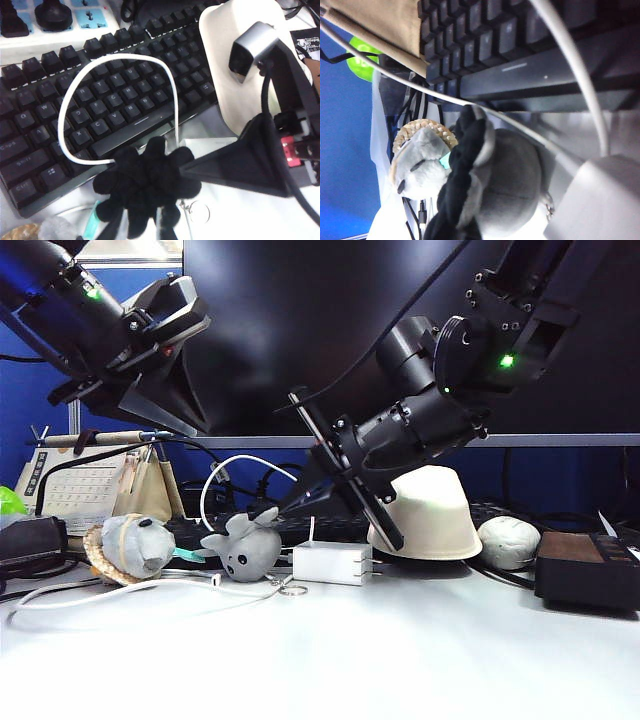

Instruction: Place the tilting octopus upright.

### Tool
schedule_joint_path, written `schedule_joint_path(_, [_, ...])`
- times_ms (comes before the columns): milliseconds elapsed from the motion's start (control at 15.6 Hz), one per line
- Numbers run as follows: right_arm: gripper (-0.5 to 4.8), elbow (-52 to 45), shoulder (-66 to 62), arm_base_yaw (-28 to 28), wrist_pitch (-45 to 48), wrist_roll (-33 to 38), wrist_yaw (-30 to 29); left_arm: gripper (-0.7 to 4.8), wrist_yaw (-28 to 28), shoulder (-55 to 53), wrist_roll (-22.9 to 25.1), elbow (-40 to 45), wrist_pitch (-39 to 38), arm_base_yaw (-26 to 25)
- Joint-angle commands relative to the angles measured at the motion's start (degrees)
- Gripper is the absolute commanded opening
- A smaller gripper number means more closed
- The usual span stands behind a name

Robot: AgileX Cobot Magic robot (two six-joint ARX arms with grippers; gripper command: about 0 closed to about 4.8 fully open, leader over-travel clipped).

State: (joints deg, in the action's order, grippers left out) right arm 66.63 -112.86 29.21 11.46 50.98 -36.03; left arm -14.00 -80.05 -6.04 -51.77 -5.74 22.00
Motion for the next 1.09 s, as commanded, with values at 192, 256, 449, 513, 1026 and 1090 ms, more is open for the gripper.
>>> schedule_joint_path(192, [-0.06,1.0,0.9,0.0,1.2,-4.9,-1.9,0.85,-0.3,0.1,0.0,-0.2,0.7,0.0])
schedule_joint_path(256, [-0.06,1.2,1.5,0.0,1.0,-6.1,-2.6,0.85,-0.3,0.2,0.0,-0.2,0.7,0.0])
schedule_joint_path(449, [-0.06,1.5,4.5,0.0,-0.6,-9.7,-3.4,0.85,-0.2,0.8,0.1,-0.2,0.0,0.0])
schedule_joint_path(513, [-0.06,1.5,5.6,0.0,-2.6,-12.2,-3.4,0.85,-0.1,1.5,0.1,-0.2,-0.3,-0.1])
schedule_joint_path(1026, [-0.06,1.5,14.1,1.9,-24.7,-35.7,4.3,0.85,-0.2,10.1,0.0,-0.2,-9.6,-0.1])
schedule_joint_path(1090, [-0.06,1.5,15.7,2.8,-27.4,-38.2,6.9,0.85,-0.3,10.1,0.0,-0.2,-11.6,-0.1])
